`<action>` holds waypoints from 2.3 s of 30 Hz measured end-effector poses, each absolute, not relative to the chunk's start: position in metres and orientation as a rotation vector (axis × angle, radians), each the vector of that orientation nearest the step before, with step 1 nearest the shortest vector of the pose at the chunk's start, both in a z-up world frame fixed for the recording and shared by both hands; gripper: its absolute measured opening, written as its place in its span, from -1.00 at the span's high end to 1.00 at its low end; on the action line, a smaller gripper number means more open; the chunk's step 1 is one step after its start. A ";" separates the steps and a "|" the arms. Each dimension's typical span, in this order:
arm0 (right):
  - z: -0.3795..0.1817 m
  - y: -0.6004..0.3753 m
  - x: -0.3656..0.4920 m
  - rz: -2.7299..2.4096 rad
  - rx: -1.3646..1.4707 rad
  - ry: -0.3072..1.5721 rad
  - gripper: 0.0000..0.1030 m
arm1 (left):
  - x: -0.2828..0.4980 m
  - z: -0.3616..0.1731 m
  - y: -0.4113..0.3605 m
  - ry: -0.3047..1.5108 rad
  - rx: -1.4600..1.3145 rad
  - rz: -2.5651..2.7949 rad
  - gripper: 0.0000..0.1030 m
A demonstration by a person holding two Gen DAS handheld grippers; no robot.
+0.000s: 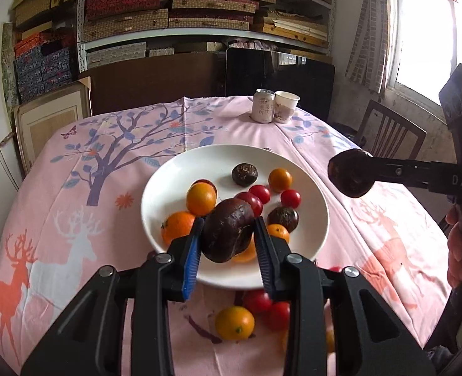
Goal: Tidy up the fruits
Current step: 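Set both dark purple tomatoes on the plate and open both grippers, then grasp the pale yellow fruit with the left gripper while the right gripper grasps a small yellow tomato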
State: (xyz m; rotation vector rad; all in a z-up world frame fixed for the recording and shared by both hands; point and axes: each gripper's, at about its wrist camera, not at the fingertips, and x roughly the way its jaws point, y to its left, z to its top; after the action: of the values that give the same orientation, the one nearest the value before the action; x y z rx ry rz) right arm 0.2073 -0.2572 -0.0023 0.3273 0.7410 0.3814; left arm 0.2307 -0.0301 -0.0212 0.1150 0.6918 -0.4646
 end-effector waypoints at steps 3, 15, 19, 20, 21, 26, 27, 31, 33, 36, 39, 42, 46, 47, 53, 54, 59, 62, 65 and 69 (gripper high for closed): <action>-0.009 -0.254 0.243 0.361 0.338 0.762 0.61 | 0.262 -0.025 -0.051 0.705 0.149 -0.457 0.38; -0.024 -0.247 0.274 0.325 0.334 0.750 0.20 | 0.284 -0.036 -0.061 0.714 0.174 -0.431 -0.30; -0.020 -0.252 0.233 0.339 0.310 0.738 0.20 | 0.240 -0.031 -0.043 0.693 0.221 -0.439 -0.34; -0.021 -0.254 0.220 0.341 0.303 0.735 0.20 | 0.227 -0.034 -0.038 0.695 0.237 -0.438 -0.36; -0.023 -0.255 0.208 0.339 0.299 0.737 0.20 | 0.216 -0.037 -0.033 0.700 0.250 -0.437 -0.39; -0.045 -0.256 0.147 0.336 0.279 0.780 0.13 | 0.170 -0.068 -0.009 0.769 0.286 -0.429 -0.51; -0.049 -0.255 0.136 0.338 0.277 0.785 0.13 | 0.162 -0.074 -0.007 0.774 0.298 -0.430 -0.51; -0.064 -0.252 0.103 0.327 0.268 0.794 0.13 | 0.132 -0.084 -0.012 0.769 0.327 -0.475 -0.50; -0.068 -0.254 0.092 0.312 0.277 0.793 0.13 | 0.121 -0.085 -0.021 0.760 0.339 -0.506 -0.43; -0.073 -0.256 0.081 0.306 0.292 0.798 0.13 | 0.117 -0.092 -0.041 0.782 0.359 -0.538 -0.12; -0.072 -0.257 0.076 0.293 0.276 0.795 0.13 | 0.125 -0.099 -0.057 0.828 0.347 -0.557 0.01; -0.070 -0.259 0.071 0.294 0.275 0.791 0.13 | 0.129 -0.102 -0.069 0.846 0.343 -0.558 0.03; -0.070 -0.262 0.068 0.296 0.278 0.790 0.13 | 0.137 -0.115 -0.081 0.901 0.362 -0.543 0.15; -0.071 -0.262 0.067 0.297 0.279 0.789 0.13 | 0.138 -0.113 -0.079 0.892 0.345 -0.542 0.16; -0.082 -0.249 0.066 0.334 0.253 0.825 0.13 | 0.129 -0.098 -0.058 0.834 0.258 -0.518 0.22; -0.084 -0.243 0.066 0.349 0.238 0.834 0.13 | 0.125 -0.093 -0.051 0.823 0.235 -0.516 0.22; -0.091 -0.204 0.071 0.402 0.122 0.858 0.13 | 0.110 -0.075 -0.017 0.794 0.184 -0.490 0.22; -0.097 -0.188 0.083 0.404 0.092 0.890 0.13 | 0.107 -0.073 -0.005 0.802 0.179 -0.468 0.22; -0.103 -0.179 0.094 0.378 0.067 0.908 0.14 | 0.106 -0.076 0.003 0.810 0.173 -0.455 0.22; -0.101 -0.181 0.096 0.365 0.079 0.898 0.50 | 0.106 -0.076 0.009 0.804 0.160 -0.450 0.22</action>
State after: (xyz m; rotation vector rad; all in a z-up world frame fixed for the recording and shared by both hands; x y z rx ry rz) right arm 0.0963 -0.1807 -0.1008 0.0790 0.8977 0.3652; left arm 0.1059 0.0094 -0.0761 0.1597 0.8040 -0.4499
